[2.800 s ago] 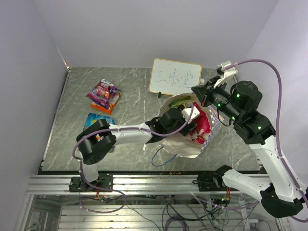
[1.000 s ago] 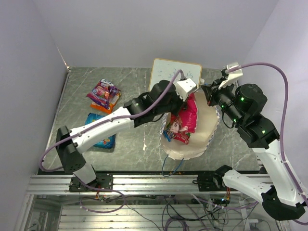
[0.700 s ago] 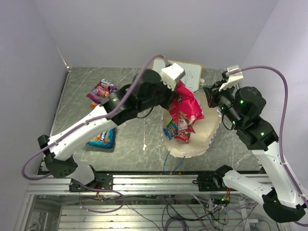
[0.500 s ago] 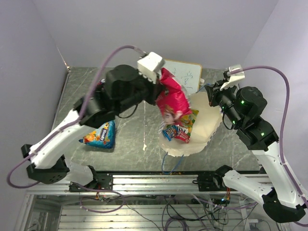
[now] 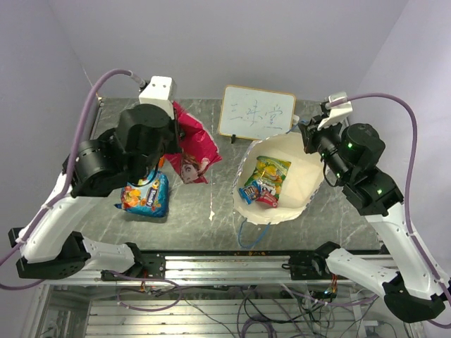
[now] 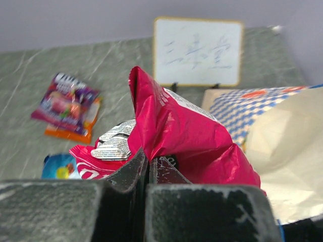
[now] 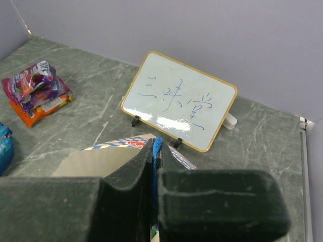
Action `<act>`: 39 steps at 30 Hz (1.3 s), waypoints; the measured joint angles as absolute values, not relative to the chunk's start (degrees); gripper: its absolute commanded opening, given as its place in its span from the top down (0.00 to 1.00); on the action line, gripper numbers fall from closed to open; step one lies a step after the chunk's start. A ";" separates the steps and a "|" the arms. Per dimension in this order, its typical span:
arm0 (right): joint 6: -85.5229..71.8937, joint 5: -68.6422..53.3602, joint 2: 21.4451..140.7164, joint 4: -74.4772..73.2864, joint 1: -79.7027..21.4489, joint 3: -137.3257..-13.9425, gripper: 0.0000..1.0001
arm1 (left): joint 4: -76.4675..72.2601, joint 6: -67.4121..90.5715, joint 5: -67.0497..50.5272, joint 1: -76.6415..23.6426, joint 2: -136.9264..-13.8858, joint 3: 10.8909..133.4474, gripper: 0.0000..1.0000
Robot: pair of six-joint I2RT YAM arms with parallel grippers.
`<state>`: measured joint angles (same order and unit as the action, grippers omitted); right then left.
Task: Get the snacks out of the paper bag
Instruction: Place the snack at the center of the board.
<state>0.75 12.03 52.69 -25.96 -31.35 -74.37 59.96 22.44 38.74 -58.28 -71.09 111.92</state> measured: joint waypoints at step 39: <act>8.32 10.31 53.52 -23.81 -31.35 -73.49 1.00 | 64.95 40.23 2.94 10.57 -73.60 71.85 0.93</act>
